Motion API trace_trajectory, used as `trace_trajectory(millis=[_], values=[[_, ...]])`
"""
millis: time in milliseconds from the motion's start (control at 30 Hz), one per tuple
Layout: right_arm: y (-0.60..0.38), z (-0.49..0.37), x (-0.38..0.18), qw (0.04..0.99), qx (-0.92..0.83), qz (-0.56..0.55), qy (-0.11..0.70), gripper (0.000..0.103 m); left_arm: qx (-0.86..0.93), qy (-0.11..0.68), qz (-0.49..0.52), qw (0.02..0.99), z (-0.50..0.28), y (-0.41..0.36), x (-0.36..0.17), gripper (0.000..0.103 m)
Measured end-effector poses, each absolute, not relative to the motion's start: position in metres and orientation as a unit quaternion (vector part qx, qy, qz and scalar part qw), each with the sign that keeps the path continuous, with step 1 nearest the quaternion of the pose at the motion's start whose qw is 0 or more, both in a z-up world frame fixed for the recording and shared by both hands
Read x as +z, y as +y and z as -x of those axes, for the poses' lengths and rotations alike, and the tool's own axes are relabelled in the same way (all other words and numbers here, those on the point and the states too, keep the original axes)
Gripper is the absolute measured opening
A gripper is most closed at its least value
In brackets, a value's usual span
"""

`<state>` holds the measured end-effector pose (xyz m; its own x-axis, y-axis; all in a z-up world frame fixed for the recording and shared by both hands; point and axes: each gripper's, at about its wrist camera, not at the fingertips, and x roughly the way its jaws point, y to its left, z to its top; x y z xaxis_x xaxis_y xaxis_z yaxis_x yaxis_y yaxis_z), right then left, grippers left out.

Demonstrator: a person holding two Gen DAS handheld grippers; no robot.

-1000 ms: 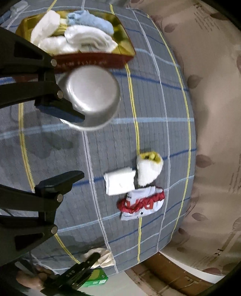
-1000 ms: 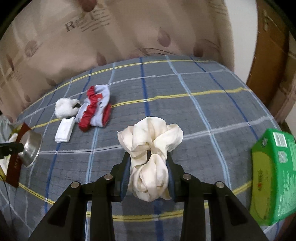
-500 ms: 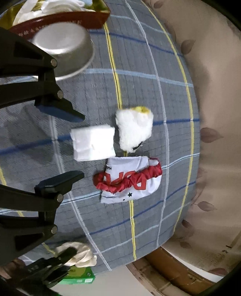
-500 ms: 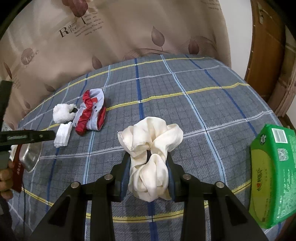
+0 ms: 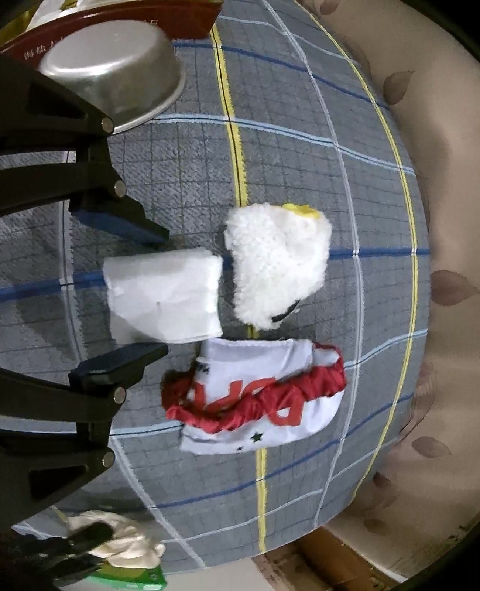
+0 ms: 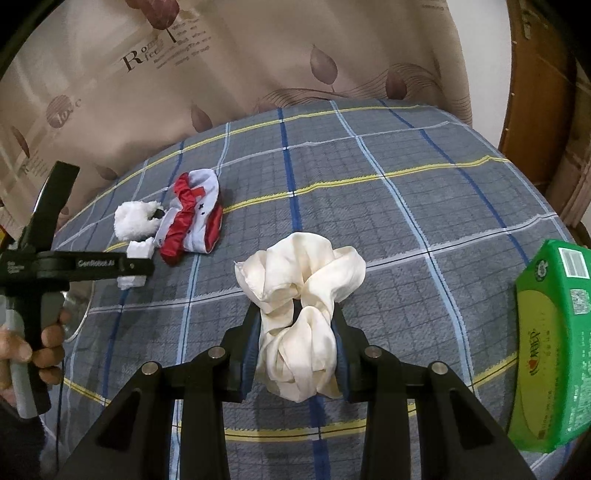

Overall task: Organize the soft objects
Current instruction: 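Move the left gripper to the white pad and grasp it, then carry the white pad with the left gripper over the gold tray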

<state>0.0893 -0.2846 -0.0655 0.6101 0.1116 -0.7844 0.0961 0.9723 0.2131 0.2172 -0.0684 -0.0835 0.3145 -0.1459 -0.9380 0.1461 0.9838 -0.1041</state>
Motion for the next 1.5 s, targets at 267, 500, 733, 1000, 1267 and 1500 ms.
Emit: trace_trajectory(millis=[267, 500, 733, 1000, 1267, 1500], values=[[-0.284, -0.089, -0.068, 0.888, 0.006, -0.12, 0.445, 0.032, -0.085, 0.573, 0.019, 0.815, -0.218, -0.066, -0.085, 0.054], [-0.282, -0.089, -0.068, 0.888, 0.009, -0.116, 0.445, 0.032, -0.084, 0.568, 0.008, 0.818, -0.21, -0.06, -0.082, 0.025], [-0.281, -0.088, -0.067, 0.888, 0.008, -0.115, 0.445, 0.032, -0.081, 0.561, 0.007, 0.823, -0.199, -0.049, -0.076, 0.021], [-0.279, -0.089, -0.07, 0.889, 0.008, -0.105, 0.447, 0.032, -0.081, 0.55, 0.005, 0.831, -0.176, -0.032, -0.057, 0.022], [-0.276, -0.089, -0.072, 0.888, 0.008, -0.098, 0.449, 0.032, -0.081, 0.53, 0.007, 0.844, -0.15, -0.01, -0.027, 0.022], [-0.275, -0.089, -0.073, 0.888, 0.007, -0.097, 0.449, 0.032, -0.077, 0.521, 0.005, 0.85, -0.134, 0.01, -0.003, 0.022]])
